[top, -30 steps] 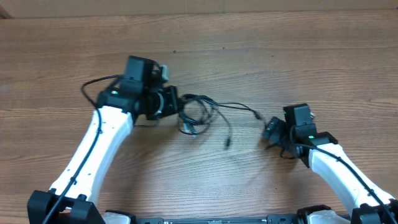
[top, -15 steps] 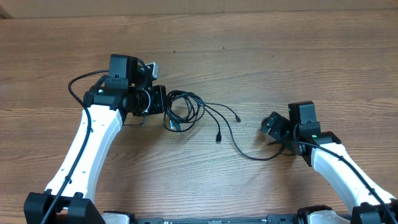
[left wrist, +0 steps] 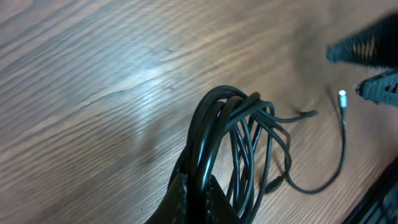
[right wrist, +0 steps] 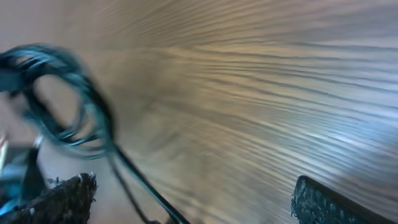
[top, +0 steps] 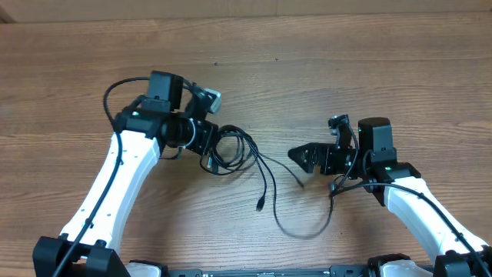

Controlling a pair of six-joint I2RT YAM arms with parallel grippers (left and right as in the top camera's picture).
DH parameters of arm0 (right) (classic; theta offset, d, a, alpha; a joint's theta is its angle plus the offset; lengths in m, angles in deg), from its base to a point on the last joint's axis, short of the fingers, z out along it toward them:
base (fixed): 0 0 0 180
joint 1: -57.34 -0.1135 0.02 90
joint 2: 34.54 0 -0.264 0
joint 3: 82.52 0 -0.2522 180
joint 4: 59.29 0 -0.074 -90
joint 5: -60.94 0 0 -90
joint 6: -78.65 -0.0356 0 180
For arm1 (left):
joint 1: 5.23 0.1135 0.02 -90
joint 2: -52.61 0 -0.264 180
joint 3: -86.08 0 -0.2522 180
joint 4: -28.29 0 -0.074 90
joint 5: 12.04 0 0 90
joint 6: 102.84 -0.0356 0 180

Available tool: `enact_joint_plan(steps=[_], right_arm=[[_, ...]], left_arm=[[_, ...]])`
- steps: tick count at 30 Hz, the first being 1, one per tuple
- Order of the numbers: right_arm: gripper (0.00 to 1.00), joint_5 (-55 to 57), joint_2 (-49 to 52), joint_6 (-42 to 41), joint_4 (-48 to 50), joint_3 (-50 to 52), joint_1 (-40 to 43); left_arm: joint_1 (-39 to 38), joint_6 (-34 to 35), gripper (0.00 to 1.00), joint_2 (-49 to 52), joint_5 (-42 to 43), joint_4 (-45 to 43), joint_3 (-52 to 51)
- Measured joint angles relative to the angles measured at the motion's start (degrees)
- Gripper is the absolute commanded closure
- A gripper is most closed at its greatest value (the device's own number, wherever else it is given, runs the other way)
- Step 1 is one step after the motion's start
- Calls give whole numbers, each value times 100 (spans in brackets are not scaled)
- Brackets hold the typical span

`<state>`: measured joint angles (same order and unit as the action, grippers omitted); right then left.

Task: Untangle cables

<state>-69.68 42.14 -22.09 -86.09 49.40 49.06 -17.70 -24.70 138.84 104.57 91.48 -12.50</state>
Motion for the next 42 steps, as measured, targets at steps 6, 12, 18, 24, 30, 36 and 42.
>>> enact_joint_plan(steps=[6, 12, 18, 24, 30, 36, 42], right_arm=[[0, -570, 0, 575, 20, 0, -197], [2, -855, 0, 1054, 151, 0, -693], [12, -911, 0, 1257, 323, 0, -992], [24, -942, 0, 1327, 341, 0, -1014], [50, -957, 0, 1344, 343, 0, -1014], [94, -857, 0, 1351, 337, 0, -1014], [96, -844, 0, 1353, 343, 0, -1014]], left_arm=[[-341, -498, 95, 0, 0, 11, 0], [-608, -964, 95, 0, 24, 13, 0], [-817, -1279, 95, 0, 61, 13, 0], [-892, -1565, 94, 0, 428, 13, 0], [-894, -1821, 92, 0, 925, 13, 0], [-894, -1856, 75, 0, 1141, -9, 0], [-894, -1856, 72, 0, 1204, -15, 0]])
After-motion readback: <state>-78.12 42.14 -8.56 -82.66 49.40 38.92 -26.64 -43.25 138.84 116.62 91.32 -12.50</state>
